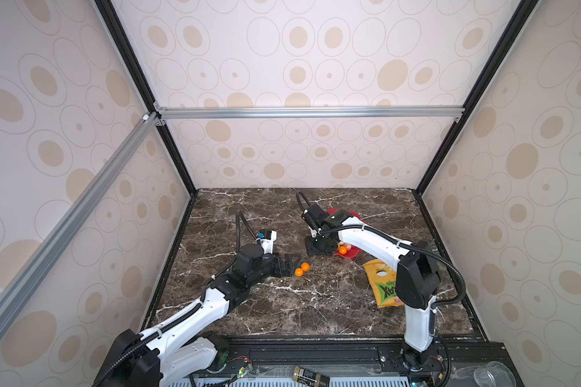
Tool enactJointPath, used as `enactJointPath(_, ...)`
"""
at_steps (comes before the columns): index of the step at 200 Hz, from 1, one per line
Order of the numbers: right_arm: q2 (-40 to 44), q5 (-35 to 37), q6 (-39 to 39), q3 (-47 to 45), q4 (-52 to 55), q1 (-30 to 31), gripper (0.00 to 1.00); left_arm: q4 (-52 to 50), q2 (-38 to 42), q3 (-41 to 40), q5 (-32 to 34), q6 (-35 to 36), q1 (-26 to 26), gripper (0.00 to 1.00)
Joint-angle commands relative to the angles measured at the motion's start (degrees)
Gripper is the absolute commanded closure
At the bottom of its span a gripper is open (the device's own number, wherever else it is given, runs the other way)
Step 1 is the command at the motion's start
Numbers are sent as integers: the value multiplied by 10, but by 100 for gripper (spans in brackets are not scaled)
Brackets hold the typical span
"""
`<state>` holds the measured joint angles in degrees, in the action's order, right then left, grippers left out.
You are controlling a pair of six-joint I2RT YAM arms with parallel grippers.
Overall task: Arrange fruit in a fruit bowl
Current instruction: Pick up the fruit from the center of the table.
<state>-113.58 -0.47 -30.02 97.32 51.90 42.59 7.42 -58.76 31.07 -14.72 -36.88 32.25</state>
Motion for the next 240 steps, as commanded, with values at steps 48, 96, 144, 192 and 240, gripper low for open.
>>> enactJointPath(48, -53, -7, -17, 46, 27, 39, 49, -30, 58, -38, -47, -15, -63, 1)
enactJointPath(96, -72, -12, -20, 65, 32, 61, 49, -11, 79, -67, -87, -32, -104, 1)
enactJointPath(144, -88, -10, -26, 76, 47, 76, 49, -7, 80, -74, -96, -32, -116, 1)
enactJointPath(192, -78, 12, -108, 36, 33, 93, 47, 17, 83, -93, -113, -46, -133, 2)
enactJointPath(240, -51, 31, -219, -27, -34, 110, 46, 27, 78, -96, -119, -45, -138, 1)
